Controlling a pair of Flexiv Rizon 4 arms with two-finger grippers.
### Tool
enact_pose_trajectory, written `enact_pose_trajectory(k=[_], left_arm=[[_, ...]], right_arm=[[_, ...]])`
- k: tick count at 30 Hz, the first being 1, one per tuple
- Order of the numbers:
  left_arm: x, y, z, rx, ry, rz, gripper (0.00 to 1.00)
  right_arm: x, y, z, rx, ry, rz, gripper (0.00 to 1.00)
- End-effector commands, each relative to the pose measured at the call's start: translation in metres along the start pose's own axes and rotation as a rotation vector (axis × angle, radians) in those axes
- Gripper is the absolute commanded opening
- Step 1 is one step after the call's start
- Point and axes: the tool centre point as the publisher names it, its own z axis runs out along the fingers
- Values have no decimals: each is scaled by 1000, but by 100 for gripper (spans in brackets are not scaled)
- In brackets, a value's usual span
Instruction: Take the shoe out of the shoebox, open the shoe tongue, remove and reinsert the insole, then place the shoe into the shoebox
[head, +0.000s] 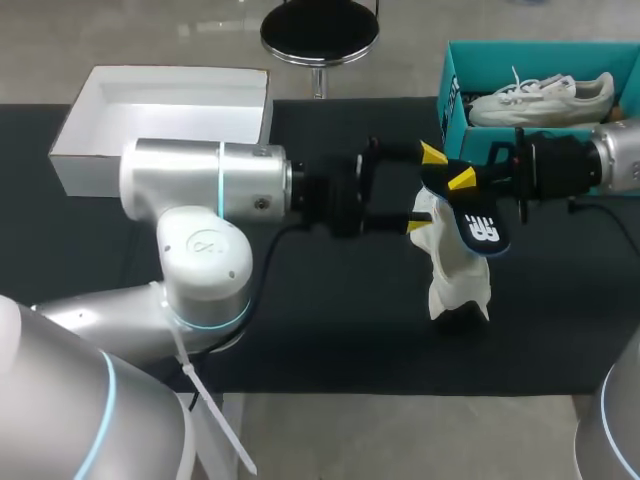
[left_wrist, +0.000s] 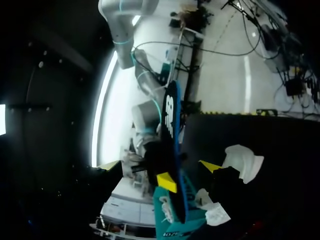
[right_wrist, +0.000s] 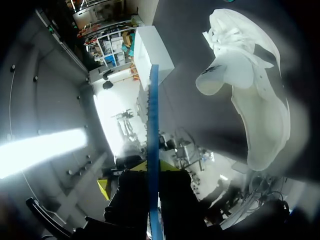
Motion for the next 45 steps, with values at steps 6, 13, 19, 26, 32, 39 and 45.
enact_pose_trajectory(k=[6,13,19,26,32,39,45], left_arm=[[5,11,29,-25,-2,15,100],[4,13,46,-42,-4,28,48],[5,11,50,-41,0,35,23],[10,9,50,-34,16,36,19],[14,10,52,-46,36,41,12],[16,12,51,-80,46,47,0],[16,14,46,-89,48,51,0]], right_arm=[[0,1,1,-1,-1,1,0],[0,1,1,-1,-1,1,0],[0,1,1,-1,-1,1,0],[0,1,1,-1,-1,1,0],[0,1,1,-1,-1,1,0],[0,1,1,-1,-1,1,0],[0,1,1,-1,-1,1,0]])
